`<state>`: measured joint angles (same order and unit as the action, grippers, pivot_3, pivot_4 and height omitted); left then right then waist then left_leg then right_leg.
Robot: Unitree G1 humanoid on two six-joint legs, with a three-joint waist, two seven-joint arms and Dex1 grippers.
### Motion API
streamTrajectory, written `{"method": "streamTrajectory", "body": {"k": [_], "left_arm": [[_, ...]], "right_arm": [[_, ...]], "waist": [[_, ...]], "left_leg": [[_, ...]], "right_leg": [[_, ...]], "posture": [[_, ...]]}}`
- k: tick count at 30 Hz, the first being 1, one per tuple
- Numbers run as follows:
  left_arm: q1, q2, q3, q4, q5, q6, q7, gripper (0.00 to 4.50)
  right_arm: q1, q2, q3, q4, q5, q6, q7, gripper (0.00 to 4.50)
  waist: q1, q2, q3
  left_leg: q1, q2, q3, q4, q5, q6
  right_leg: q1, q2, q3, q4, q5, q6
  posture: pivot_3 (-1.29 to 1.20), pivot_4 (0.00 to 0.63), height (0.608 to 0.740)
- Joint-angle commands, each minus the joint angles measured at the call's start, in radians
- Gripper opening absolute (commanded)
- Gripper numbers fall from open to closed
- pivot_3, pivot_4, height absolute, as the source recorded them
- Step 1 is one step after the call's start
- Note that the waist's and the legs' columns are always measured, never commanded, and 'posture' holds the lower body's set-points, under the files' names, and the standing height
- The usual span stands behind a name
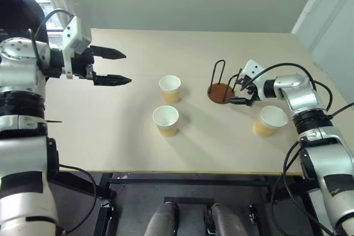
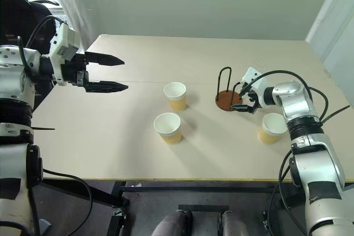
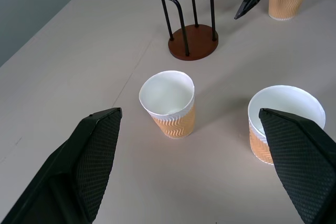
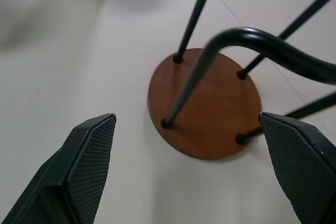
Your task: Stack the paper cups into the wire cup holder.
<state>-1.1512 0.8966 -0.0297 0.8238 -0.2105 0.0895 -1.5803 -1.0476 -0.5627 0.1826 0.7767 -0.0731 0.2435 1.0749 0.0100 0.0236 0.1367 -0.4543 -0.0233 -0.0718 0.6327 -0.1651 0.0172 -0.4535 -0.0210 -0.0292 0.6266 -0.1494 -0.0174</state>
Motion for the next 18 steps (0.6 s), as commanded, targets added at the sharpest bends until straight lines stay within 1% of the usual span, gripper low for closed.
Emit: {"method": "streamTrajectory", "body": {"k": [1, 12, 13, 14, 15, 18], "left_arm": [[-0.012, 0.023, 0.032, -0.029, -0.012, 0.003, -0.023, 4.47], [-0.007, 0.027, 0.032, -0.029, -0.011, 0.011, -0.019, 4.47], [-0.006, 0.028, 0.032, -0.030, -0.011, 0.012, -0.019, 4.50], [-0.005, 0.029, 0.032, -0.031, -0.011, 0.013, -0.018, 4.50], [-0.005, 0.030, 0.032, -0.031, -0.011, 0.014, -0.018, 4.50], [-0.003, 0.033, 0.034, -0.033, -0.011, 0.016, -0.016, 4.50]], "right_arm": [[-0.042, 0.004, -0.015, -0.046, 0.010, 0.020, -0.008, 4.44], [-0.086, 0.068, -0.012, 0.007, -0.007, 0.028, -0.092, 4.44], [-0.088, 0.074, -0.013, 0.012, -0.007, 0.031, -0.101, 4.06], [-0.089, 0.077, -0.014, 0.016, -0.008, 0.032, -0.106, 3.87], [-0.090, 0.080, -0.014, 0.018, -0.008, 0.033, -0.109, 3.56], [-0.088, 0.095, -0.012, 0.021, -0.013, 0.035, -0.131, 2.50]], "waist": [[0.001, 0.000, 0.000], [0.001, 0.000, 0.000], [0.000, 0.000, 0.000], [0.000, 0.000, 0.000], [0.000, 0.000, 0.000], [0.000, 0.000, 0.000]], "left_leg": [[0.000, 0.000, 0.000, 0.000, 0.000, 0.000], [0.000, 0.000, 0.000, 0.000, -0.002, -0.003], [0.000, 0.000, 0.000, 0.000, -0.002, -0.003], [0.000, 0.000, 0.000, 0.000, -0.002, -0.003], [0.000, 0.000, 0.000, 0.000, -0.002, -0.003], [0.000, 0.000, 0.000, 0.000, -0.002, -0.003]], "right_leg": [[0.000, 0.000, 0.000, 0.000, 0.000, 0.000], [-0.001, 0.000, 0.000, 0.000, 0.000, -0.001], [-0.001, 0.000, 0.000, 0.000, 0.000, -0.001], [-0.001, 0.000, 0.000, 0.000, 0.000, -0.001], [-0.001, 0.000, 0.000, 0.000, 0.000, -0.001], [-0.001, 0.000, 0.000, 0.000, 0.000, -0.002]], "posture": [[0.00, 0.150, 0.740], [0.00, 0.150, 0.740], [0.00, 0.150, 0.740], [0.00, 0.150, 0.740], [0.00, 0.150, 0.740], [0.00, 0.150, 0.740]]}}
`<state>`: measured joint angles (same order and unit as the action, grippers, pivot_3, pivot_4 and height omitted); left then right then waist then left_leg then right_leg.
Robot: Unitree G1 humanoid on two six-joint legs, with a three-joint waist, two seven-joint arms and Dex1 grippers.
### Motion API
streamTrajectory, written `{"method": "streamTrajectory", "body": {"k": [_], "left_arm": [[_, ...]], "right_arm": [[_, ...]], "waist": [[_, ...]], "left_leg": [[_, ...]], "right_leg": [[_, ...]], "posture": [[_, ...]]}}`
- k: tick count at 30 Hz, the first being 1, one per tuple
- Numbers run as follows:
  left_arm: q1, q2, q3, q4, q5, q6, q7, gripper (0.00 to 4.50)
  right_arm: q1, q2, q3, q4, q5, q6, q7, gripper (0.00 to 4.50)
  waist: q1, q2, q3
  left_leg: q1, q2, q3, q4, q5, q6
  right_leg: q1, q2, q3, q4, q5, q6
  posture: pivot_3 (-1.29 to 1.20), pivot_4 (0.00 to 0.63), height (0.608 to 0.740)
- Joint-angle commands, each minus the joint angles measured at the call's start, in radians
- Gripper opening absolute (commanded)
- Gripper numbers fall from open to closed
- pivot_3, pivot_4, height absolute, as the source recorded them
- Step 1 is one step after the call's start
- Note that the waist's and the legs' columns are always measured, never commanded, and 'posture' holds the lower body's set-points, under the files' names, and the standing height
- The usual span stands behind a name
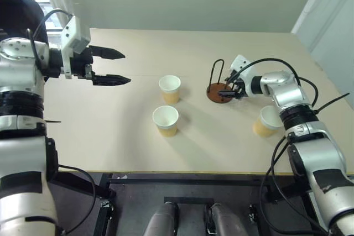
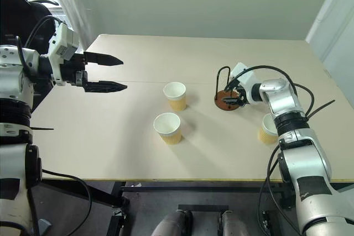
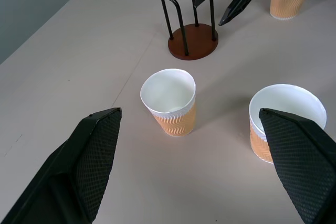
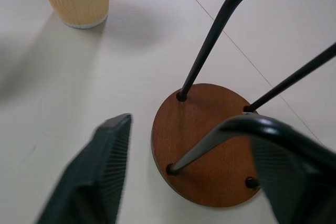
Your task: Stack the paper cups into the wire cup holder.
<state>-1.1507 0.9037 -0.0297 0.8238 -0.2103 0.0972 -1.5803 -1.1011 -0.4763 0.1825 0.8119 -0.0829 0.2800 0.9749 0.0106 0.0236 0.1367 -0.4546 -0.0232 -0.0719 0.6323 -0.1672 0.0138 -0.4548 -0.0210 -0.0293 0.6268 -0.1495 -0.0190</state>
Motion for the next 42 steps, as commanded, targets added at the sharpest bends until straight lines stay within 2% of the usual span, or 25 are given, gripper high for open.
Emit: {"method": "streamTrajectory", "body": {"k": [1, 6, 7, 15, 30, 36, 42], "left_arm": [[-0.002, 0.028, 0.034, -0.033, -0.011, 0.010, -0.016, 4.50], [-0.005, 0.032, 0.035, -0.029, -0.009, 0.010, -0.013, 4.50], [-0.005, 0.032, 0.035, -0.029, -0.009, 0.011, -0.013, 4.50], [-0.014, 0.032, 0.030, -0.014, -0.004, 0.006, -0.016, 4.50], [-0.034, 0.045, -0.035, 0.011, -0.017, 0.014, -0.034, 4.50], [-0.006, 0.065, -0.061, -0.027, -0.054, 0.034, -0.034, 4.50], [0.024, 0.086, -0.069, -0.067, -0.081, 0.056, -0.034, 4.50]], "right_arm": [[-0.034, 0.013, -0.011, -0.014, -0.003, 0.000, -0.038, 2.15], [-0.029, 0.019, -0.012, -0.010, -0.005, 0.012, -0.059, 0.29], [-0.027, 0.019, -0.013, -0.011, -0.003, 0.018, -0.059, 0.03], [-0.016, 0.005, -0.001, -0.012, 0.001, 0.029, -0.009, 0.03], [-0.005, -0.062, 0.052, -0.224, 0.068, 0.030, 0.416, 0.03], [-0.011, -0.070, 0.085, -0.223, 0.056, 0.003, 0.481, 0.03], [-0.028, -0.061, 0.108, -0.156, 0.039, -0.054, 0.487, 0.03]], "waist": [[0.000, 0.000, 0.000], [0.000, 0.000, 0.000], [0.000, 0.000, 0.000], [0.000, 0.000, 0.000], [-0.002, 0.000, 0.000], [-0.003, 0.000, 0.000], [-0.003, 0.000, 0.000]], "left_leg": [[0.000, 0.000, 0.000, 0.000, 0.000, 0.000], [0.000, 0.000, 0.000, 0.000, 0.000, 0.000], [0.000, 0.000, 0.000, 0.000, 0.000, 0.000], [0.000, 0.000, 0.000, 0.000, -0.001, -0.001], [-0.001, 0.000, 0.000, -0.001, 0.000, 0.000], [-0.001, 0.000, 0.000, -0.001, 0.002, 0.004], [0.000, 0.000, 0.000, 0.000, 0.002, 0.004]], "right_leg": [[0.000, 0.000, 0.000, 0.000, 0.000, 0.000], [0.000, 0.000, 0.000, 0.000, 0.000, 0.000], [0.000, 0.000, 0.000, 0.000, 0.000, 0.000], [0.000, 0.000, 0.000, 0.000, 0.000, 0.000], [-0.001, 0.000, 0.000, 0.000, -0.001, -0.001], [-0.001, 0.000, 0.000, 0.000, -0.001, -0.002], [-0.001, 0.000, 0.000, 0.000, -0.001, -0.002]], "posture": [[0.00, 0.150, 0.740], [0.00, 0.150, 0.740], [0.00, 0.150, 0.740], [0.00, 0.150, 0.740], [0.00, 0.150, 0.740], [0.00, 0.150, 0.740], [0.00, 0.150, 0.740]]}}
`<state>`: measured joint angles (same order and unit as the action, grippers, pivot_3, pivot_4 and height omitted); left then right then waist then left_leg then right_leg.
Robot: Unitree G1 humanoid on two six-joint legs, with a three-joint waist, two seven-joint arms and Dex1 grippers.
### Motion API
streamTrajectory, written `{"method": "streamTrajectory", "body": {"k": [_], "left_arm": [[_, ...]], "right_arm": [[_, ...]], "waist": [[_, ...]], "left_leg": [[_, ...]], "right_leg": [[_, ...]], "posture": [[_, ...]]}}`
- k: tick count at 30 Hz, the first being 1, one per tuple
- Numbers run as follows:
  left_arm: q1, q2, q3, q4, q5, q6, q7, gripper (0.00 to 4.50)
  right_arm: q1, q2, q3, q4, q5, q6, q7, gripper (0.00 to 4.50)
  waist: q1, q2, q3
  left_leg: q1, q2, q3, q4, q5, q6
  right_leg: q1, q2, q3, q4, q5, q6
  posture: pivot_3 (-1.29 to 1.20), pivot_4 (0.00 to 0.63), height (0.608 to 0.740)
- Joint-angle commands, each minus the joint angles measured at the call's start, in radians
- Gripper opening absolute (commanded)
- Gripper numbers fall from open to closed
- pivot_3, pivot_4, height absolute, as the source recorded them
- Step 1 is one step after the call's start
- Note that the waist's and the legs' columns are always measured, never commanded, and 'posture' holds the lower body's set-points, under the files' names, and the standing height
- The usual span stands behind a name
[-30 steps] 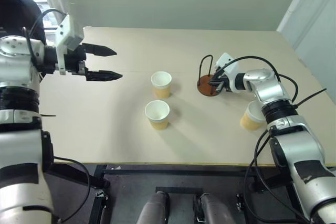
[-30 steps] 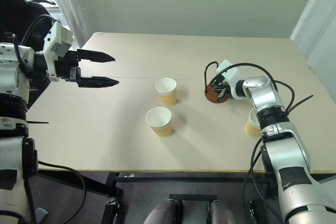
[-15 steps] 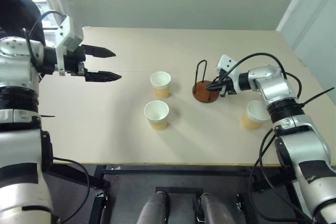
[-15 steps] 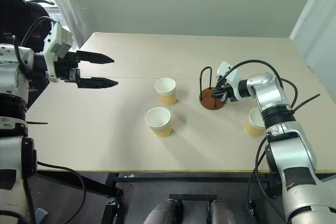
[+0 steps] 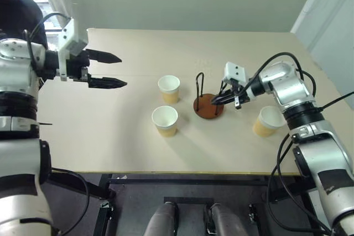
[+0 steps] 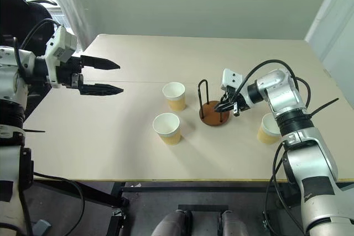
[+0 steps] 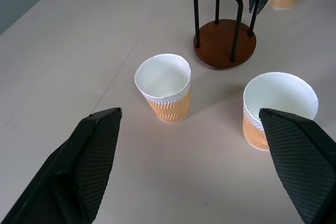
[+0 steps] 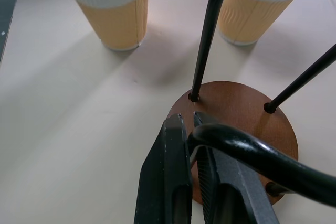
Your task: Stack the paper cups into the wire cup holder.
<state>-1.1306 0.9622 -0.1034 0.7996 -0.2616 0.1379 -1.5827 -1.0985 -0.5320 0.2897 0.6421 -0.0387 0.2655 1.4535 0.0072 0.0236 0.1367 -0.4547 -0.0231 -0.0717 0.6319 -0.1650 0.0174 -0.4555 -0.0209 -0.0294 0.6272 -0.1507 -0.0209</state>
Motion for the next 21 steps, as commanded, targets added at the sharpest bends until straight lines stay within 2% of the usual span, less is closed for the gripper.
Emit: {"method": "streamTrajectory", "body": {"k": [1, 15, 18, 21], "left_arm": [[0.007, 0.030, 0.006, -0.049, -0.032, 0.020, -0.032, 4.50], [0.018, 0.038, 0.016, -0.075, -0.036, 0.041, -0.032, 4.50], [0.014, 0.036, 0.016, -0.072, -0.033, 0.041, -0.032, 4.50], [0.013, 0.035, 0.015, -0.072, -0.034, 0.042, -0.032, 4.50]], "right_arm": [[-0.033, -0.004, 0.005, 0.025, -0.008, -0.050, 0.011, 0.03], [-0.079, 0.010, 0.030, 0.167, -0.062, -0.163, 0.019, 0.03], [-0.087, 0.004, 0.040, 0.196, -0.075, -0.180, 0.033, 0.74], [-0.092, 0.006, 0.033, 0.213, -0.079, -0.189, 0.029, 1.77]], "waist": [[0.000, 0.000, 0.000], [0.000, 0.000, 0.000], [0.000, 0.000, 0.000], [0.000, 0.000, 0.000]], "left_leg": [[0.000, 0.000, 0.000, 0.000, 0.000, 0.000], [0.000, 0.000, 0.000, 0.000, 0.000, -0.001], [0.000, 0.000, 0.000, 0.000, 0.000, -0.001], [0.000, 0.000, 0.000, 0.000, 0.000, -0.001]], "right_leg": [[0.000, 0.000, 0.000, 0.000, 0.000, 0.000], [0.000, 0.000, 0.000, 0.000, 0.000, 0.000], [0.000, 0.000, 0.000, 0.000, 0.000, -0.001], [0.000, 0.000, 0.000, 0.000, 0.000, -0.001]], "posture": [[0.00, 0.150, 0.740], [0.00, 0.150, 0.740], [0.00, 0.150, 0.740], [0.00, 0.150, 0.740]]}}
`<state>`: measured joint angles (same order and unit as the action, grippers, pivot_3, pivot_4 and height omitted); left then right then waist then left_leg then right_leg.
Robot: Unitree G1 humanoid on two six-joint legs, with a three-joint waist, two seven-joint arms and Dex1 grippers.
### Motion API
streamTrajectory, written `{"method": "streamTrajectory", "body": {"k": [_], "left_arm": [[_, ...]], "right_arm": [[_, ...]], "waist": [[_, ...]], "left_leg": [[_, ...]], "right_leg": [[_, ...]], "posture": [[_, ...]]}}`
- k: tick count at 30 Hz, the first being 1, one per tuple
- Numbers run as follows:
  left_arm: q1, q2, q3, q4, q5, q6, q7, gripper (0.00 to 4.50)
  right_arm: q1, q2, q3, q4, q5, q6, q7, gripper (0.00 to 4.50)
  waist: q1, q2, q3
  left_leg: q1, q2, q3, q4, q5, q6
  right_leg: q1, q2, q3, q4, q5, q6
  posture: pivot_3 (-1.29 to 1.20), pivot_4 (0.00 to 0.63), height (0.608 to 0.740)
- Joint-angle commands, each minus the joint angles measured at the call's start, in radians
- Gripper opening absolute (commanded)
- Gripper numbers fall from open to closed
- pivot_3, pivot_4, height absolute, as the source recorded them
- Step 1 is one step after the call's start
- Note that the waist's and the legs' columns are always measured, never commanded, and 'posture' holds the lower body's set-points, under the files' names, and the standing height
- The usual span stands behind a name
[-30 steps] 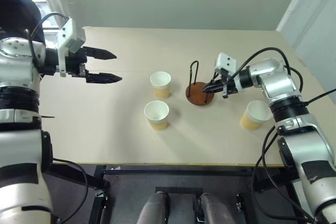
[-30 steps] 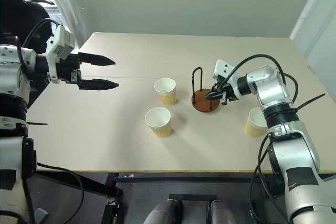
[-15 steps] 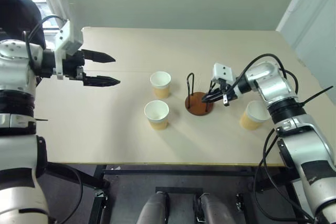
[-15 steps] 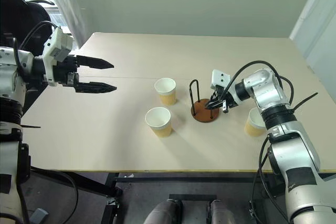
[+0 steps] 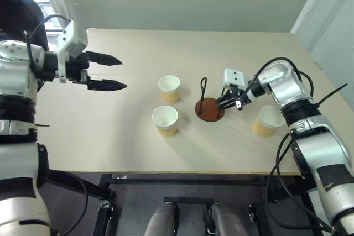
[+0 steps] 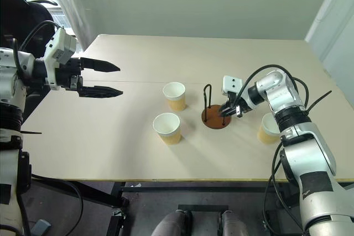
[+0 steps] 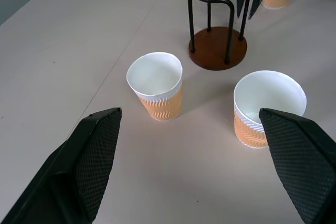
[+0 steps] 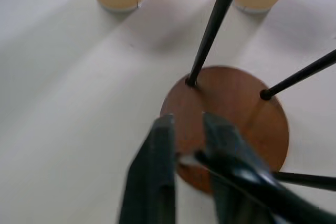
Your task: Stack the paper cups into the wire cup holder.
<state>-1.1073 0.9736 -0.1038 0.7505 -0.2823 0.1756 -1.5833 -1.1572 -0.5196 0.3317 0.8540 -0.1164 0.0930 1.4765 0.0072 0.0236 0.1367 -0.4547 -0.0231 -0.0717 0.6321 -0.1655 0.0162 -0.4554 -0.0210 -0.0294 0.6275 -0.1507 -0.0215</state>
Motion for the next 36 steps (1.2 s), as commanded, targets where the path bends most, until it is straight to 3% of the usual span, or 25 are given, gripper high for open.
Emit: {"method": "streamTrajectory", "body": {"k": [1, 7, 23, 36], "left_arm": [[-0.011, 0.023, 0.015, -0.022, -0.013, 0.004, -0.031, 4.50], [-0.016, 0.019, 0.015, -0.015, -0.011, 0.001, -0.031, 4.50], [-0.021, 0.007, 0.018, -0.007, -0.005, -0.005, -0.031, 4.50], [-0.031, -0.060, -0.053, -0.030, -0.041, -0.033, -0.031, 4.50]], "right_arm": [[-0.035, -0.007, -0.010, 0.005, -0.005, -0.024, 0.002, 2.15], [-0.037, -0.011, -0.012, 0.023, -0.025, -0.065, -0.034, 4.26], [-0.052, -0.017, -0.021, 0.044, -0.027, -0.092, -0.051, 4.26], [0.043, -0.210, -0.070, -0.303, 0.071, 0.106, 0.134, 4.26]], "waist": [[0.000, 0.000, 0.000], [0.000, 0.000, 0.000], [0.000, 0.000, 0.000], [0.000, 0.000, 0.000]], "left_leg": [[0.000, 0.000, 0.000, 0.000, 0.000, 0.000], [0.000, 0.000, 0.000, 0.000, 0.000, 0.000], [0.000, 0.000, 0.000, 0.000, -0.002, -0.003], [0.000, 0.000, 0.000, 0.000, 0.001, 0.000]], "right_leg": [[0.000, 0.000, 0.000, 0.000, 0.000, 0.000], [0.000, 0.000, 0.000, 0.000, 0.000, 0.000], [0.000, 0.000, 0.000, 0.000, 0.000, 0.000], [0.001, 0.000, 0.000, 0.000, 0.000, 0.000]], "posture": [[0.00, 0.150, 0.740], [0.00, 0.150, 0.740], [0.00, 0.150, 0.740], [0.00, 0.150, 0.740]]}}
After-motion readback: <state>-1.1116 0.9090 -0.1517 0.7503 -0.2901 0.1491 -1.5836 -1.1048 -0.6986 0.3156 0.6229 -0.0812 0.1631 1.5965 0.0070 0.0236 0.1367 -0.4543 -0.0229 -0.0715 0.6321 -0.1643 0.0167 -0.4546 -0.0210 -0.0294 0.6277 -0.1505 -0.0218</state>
